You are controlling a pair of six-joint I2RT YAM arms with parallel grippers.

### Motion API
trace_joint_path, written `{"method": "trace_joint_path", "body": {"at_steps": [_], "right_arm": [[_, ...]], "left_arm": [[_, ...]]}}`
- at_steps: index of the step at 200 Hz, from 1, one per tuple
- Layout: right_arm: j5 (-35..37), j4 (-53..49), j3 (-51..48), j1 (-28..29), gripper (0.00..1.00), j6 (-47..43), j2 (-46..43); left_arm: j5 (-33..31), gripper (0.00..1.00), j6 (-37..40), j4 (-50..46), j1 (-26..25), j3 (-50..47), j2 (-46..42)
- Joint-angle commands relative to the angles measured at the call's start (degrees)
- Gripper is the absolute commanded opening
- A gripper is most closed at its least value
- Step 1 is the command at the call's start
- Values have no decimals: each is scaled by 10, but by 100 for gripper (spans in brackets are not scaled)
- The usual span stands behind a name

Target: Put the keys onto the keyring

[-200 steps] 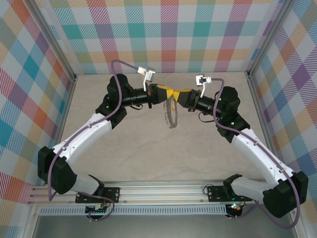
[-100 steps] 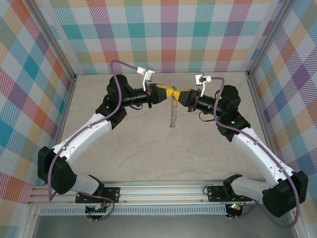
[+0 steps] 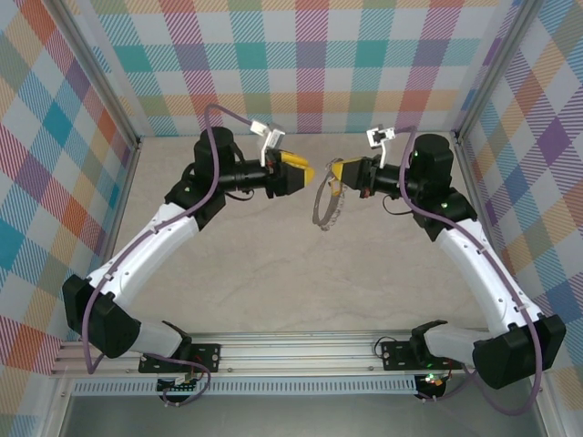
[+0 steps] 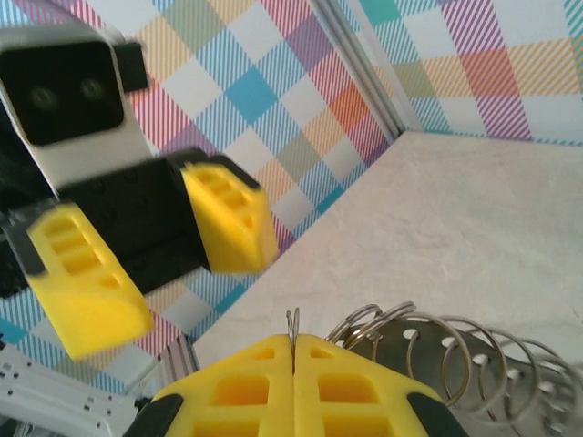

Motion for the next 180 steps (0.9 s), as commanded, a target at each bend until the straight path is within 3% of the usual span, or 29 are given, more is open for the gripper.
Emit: {"method": "trace_joint_path", "body": {"at_steps": [1,50,141,180], "right_arm": [[-53,-67,34,-3,0,-71,8],[-88,-112,69,-3,0,-109,30],[-115,-74,57,-2,0,-95,46],[-114,-73,52,-3,0,-99,41]], "left_arm": [[41,50,67,-86,8,52,4],[67,50,109,-156,11,101,37],[117,48,133,-202,26,150,86],[139,42,145,-221,33,165,96]]}}
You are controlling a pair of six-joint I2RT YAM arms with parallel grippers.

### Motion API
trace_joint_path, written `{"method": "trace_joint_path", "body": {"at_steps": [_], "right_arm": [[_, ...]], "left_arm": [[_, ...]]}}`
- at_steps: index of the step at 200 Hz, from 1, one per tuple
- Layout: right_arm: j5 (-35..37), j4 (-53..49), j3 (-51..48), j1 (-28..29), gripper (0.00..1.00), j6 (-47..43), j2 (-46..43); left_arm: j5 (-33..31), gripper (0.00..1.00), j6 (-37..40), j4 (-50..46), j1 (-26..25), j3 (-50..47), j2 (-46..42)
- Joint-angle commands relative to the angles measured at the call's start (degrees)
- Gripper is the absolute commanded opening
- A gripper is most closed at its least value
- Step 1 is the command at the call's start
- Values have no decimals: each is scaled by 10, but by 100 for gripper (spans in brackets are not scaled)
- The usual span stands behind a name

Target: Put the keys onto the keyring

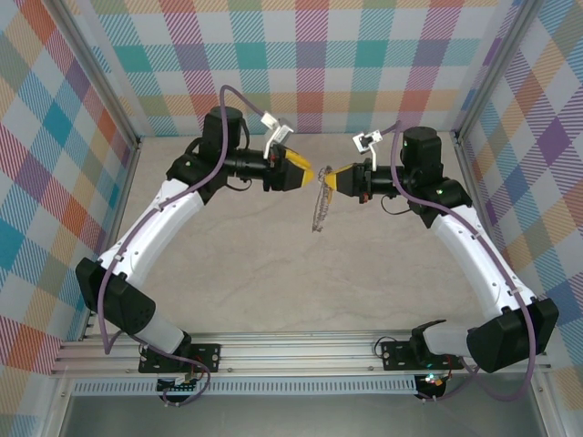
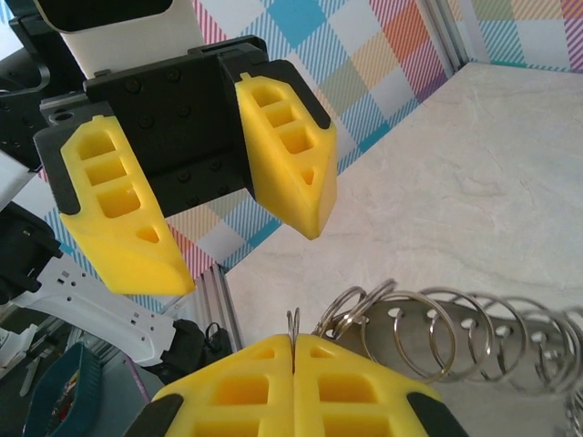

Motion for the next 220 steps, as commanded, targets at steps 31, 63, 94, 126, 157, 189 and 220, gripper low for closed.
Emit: {"method": "trace_joint_path", "body": {"at_steps": [31,63,94,126,157,189,220], "right_arm": [[-25,33,-1,-2,0,-7,-10],[-50,58,-6,-2,0,10,-10],[-75,83,-10,-2,0,27,-8],[-85,94,-11,-2,0,34,-7],[-88,106,-15,-2,0,42,-6],[-92,110,-15,-2,0,44,-4],[-92,111,-17,-2,0,45,-4]], "left_arm": [[45,41,19,-23,10,23,11],[62,40,17,-22,10,25,16],[72,39,6,-11,10,26,21],[79,39,-8,9,6,26,24],[82,38,-13,14,1,32,32],[80,37,-18,20,-6,37,37],[81,36,-21,24,-11,43,40]]}}
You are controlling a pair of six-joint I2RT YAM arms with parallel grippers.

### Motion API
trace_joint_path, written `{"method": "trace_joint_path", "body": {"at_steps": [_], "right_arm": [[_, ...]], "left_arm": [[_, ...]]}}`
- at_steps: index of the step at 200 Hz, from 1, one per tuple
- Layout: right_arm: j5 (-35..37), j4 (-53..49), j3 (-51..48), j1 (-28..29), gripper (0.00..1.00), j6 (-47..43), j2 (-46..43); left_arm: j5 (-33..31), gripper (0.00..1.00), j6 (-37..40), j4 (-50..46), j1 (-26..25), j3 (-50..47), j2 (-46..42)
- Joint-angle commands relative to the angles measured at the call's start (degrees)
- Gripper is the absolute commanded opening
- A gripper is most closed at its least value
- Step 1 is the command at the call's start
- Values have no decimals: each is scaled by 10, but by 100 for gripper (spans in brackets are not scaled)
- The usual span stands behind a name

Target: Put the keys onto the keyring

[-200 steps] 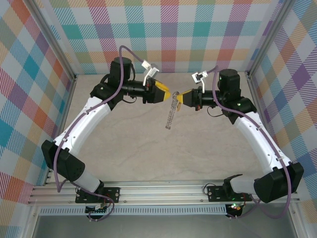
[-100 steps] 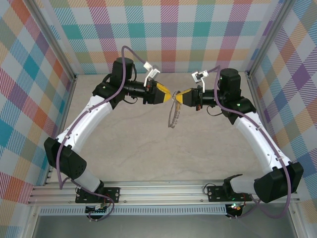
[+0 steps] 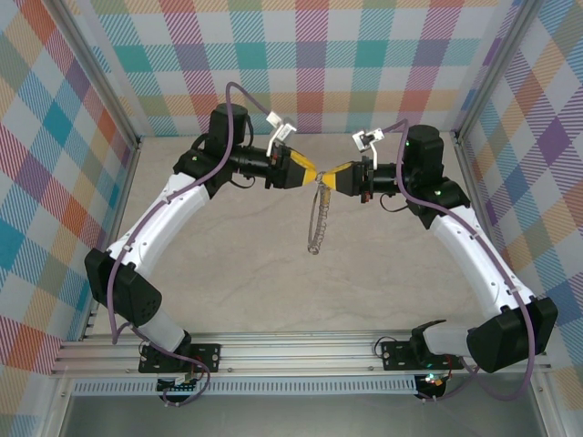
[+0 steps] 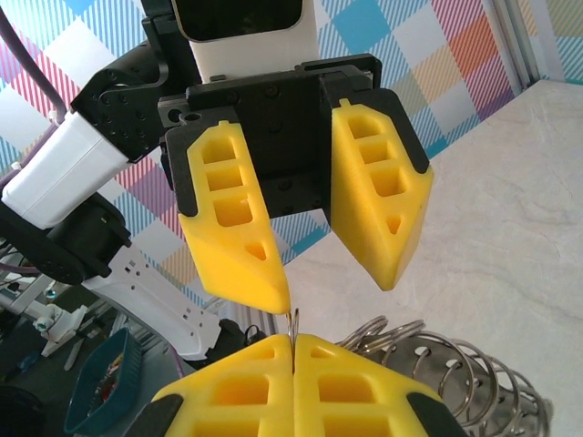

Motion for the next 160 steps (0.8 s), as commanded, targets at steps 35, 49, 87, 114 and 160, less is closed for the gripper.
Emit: {"method": "trace_joint_path", "body": {"at_steps": [35,49,87,114,160], "right_arm": [[-22,39,-7,-2,0,4,-3],[-22,41,-7,-2,0,5,-3],[-18,43,-9,-2,0,5,-3],[-18,43,-10,-2,0,5,-3],[-15,54,-13,-2,0,14,-1]], "left_arm": [[19,35,-9,18,-15,28,7],[21,34,-8,16,-18,27,8],[22,31,-6,11,-23,24,10],[23,22,-6,14,-25,23,10],[48,17,-2,10,-34,25,9]]}}
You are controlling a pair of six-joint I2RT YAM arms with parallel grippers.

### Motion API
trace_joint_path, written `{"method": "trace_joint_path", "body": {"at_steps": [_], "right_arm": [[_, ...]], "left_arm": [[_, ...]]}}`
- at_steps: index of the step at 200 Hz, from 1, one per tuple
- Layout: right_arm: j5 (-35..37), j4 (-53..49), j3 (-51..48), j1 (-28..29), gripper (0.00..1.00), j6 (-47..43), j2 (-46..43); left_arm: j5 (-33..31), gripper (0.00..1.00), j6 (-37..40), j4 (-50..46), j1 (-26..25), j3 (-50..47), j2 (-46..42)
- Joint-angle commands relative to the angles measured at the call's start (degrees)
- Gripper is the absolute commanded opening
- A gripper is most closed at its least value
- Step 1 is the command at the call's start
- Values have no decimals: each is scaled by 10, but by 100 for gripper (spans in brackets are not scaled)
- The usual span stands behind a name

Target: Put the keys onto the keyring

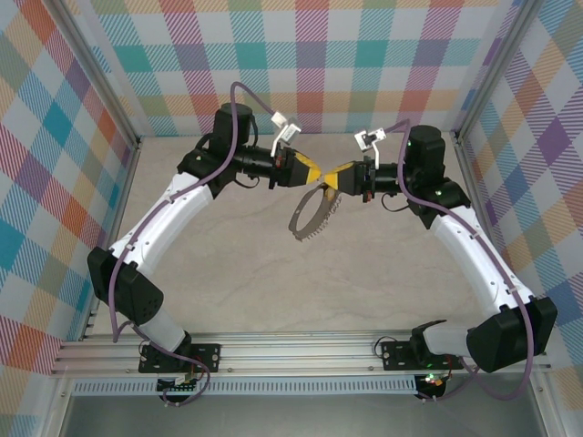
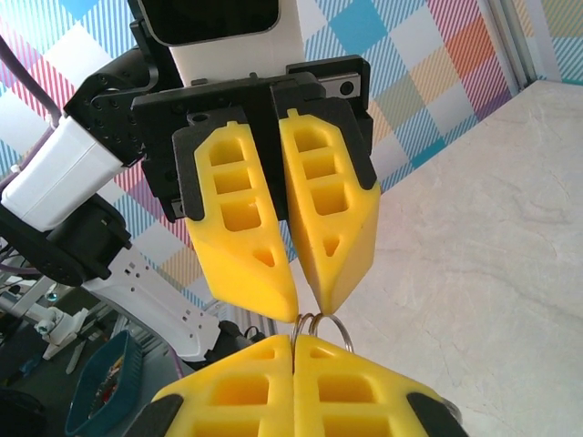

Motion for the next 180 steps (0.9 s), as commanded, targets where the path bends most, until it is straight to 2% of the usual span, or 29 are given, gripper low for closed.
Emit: {"method": "trace_joint_path", "body": {"at_steps": [1,21,76,89,109,131,144,158,180], "right_arm": [[-7,43,-5,3,0,7,-1],[-7,46,-6,2,0,9,0],[0,46,-9,2,0,9,-2],[-1,43,-10,3,0,7,-3],[3,35,-13,3,0,0,-8],[14,31,-22,3,0,-4,-17],[14,31,-25,3,0,-4,-21],[12,31,-28,2,0,-2,-23],[8,37,-32,3,0,0,-22]], "left_arm": [[41,17,2,2,-20,17,1],[42,25,16,-12,-25,17,-3],[37,24,28,-26,-26,16,-8],[18,29,29,-27,-25,15,-13],[-43,32,15,-13,-17,7,-26],[-96,37,-55,75,13,-28,-50],[-94,41,-96,126,32,-48,-64],[-84,42,-104,135,36,-53,-74],[-36,42,-123,155,35,-57,-81]]}}
